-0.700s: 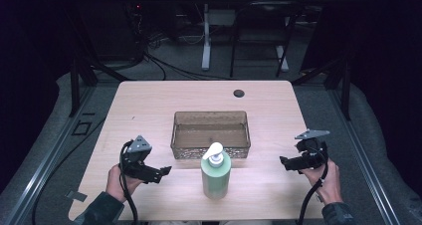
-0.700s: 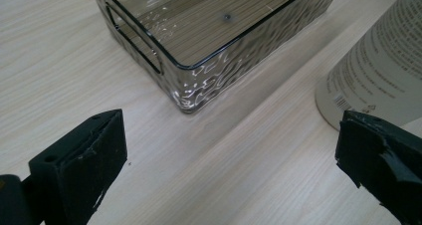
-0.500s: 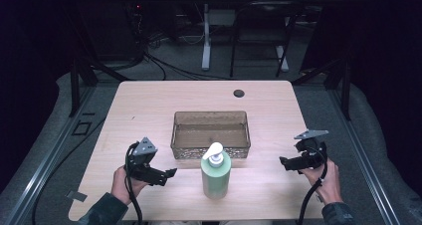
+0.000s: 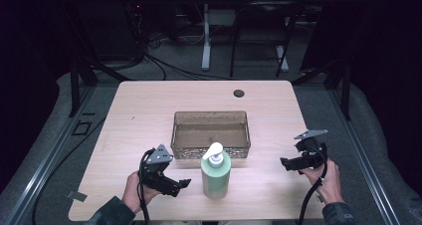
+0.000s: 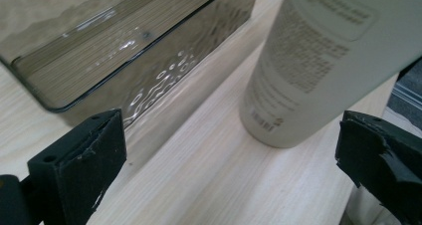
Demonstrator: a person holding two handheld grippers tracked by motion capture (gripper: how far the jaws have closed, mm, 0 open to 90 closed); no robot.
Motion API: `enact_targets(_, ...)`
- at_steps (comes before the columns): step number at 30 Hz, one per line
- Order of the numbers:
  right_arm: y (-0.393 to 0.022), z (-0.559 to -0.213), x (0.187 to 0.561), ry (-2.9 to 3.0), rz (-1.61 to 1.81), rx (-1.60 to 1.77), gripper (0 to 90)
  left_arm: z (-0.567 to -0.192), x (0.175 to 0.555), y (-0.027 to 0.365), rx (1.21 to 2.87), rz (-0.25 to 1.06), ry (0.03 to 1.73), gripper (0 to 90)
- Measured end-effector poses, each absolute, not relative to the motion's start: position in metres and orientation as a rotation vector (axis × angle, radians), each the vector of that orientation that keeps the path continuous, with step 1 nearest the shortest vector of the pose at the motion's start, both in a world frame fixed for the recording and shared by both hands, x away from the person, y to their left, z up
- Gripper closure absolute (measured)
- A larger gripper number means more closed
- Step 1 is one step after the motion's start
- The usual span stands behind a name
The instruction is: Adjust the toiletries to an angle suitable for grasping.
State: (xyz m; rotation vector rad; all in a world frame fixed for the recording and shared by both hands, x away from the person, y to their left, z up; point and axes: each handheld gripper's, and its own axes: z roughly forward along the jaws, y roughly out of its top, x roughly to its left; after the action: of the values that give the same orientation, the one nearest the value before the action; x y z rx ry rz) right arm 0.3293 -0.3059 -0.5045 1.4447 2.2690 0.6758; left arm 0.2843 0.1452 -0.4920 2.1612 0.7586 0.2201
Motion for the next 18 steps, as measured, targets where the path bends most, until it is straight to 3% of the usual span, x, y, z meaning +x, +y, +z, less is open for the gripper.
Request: enact_targets(18, -0.314, -0.501, 0.331, 2.251, 0.667, 1.466, 0.2, -0.478, 0.266, 0.108, 2.147, 0.202, 0.629, 0.0)
